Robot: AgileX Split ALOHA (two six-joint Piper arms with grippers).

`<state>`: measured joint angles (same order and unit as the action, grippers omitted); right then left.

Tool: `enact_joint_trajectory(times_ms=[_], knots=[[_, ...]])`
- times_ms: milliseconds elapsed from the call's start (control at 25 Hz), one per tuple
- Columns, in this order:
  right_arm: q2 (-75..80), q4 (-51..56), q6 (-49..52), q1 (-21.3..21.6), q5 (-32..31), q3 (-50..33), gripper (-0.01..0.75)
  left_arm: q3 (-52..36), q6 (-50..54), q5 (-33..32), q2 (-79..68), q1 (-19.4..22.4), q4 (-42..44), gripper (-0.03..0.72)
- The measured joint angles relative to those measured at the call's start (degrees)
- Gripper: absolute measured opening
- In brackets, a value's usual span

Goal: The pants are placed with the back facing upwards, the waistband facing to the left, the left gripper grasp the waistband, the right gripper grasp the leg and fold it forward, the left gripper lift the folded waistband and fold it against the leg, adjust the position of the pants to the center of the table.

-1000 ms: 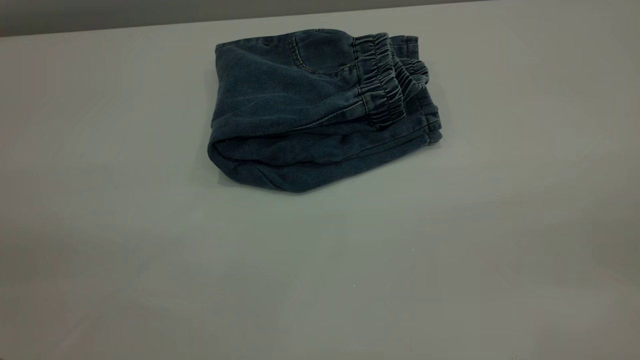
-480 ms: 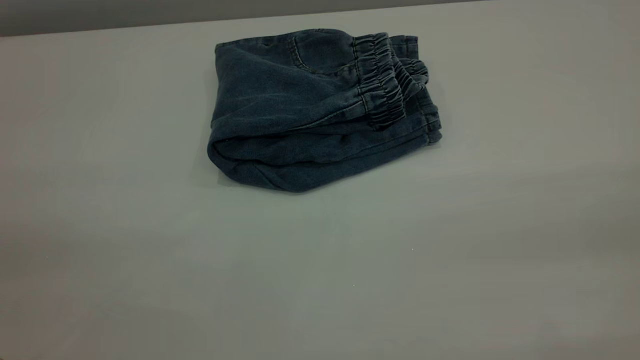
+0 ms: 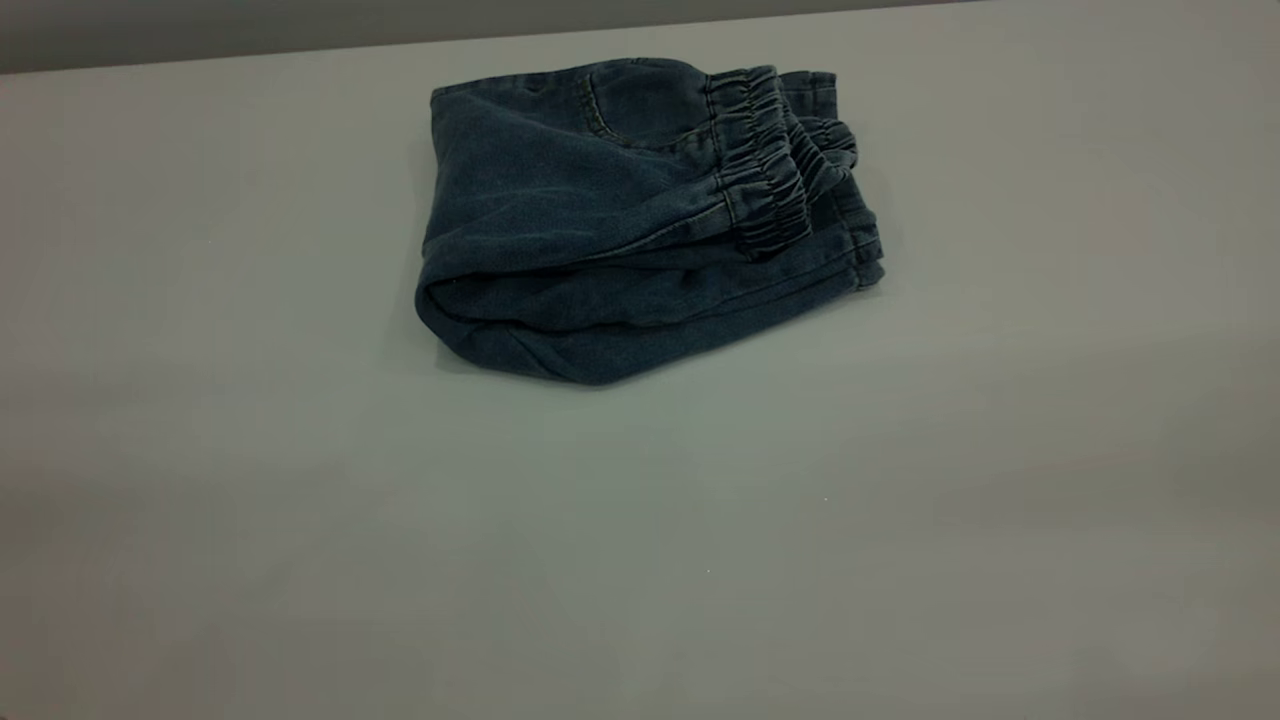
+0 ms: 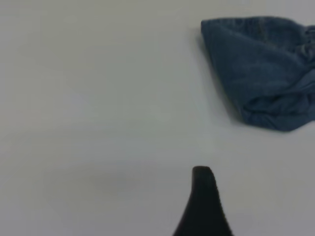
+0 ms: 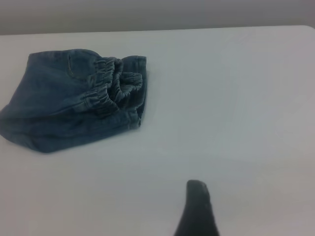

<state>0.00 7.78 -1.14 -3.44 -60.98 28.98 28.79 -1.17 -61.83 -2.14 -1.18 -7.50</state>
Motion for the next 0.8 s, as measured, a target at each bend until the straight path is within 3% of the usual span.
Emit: enact_joint_trajectory(times_ms=[800], knots=[[0.00, 0.00, 0.00, 0.00, 0.00, -0.03, 0.465, 0.00, -0.10, 0.10, 2.14, -0.05, 0.00, 0.486]])
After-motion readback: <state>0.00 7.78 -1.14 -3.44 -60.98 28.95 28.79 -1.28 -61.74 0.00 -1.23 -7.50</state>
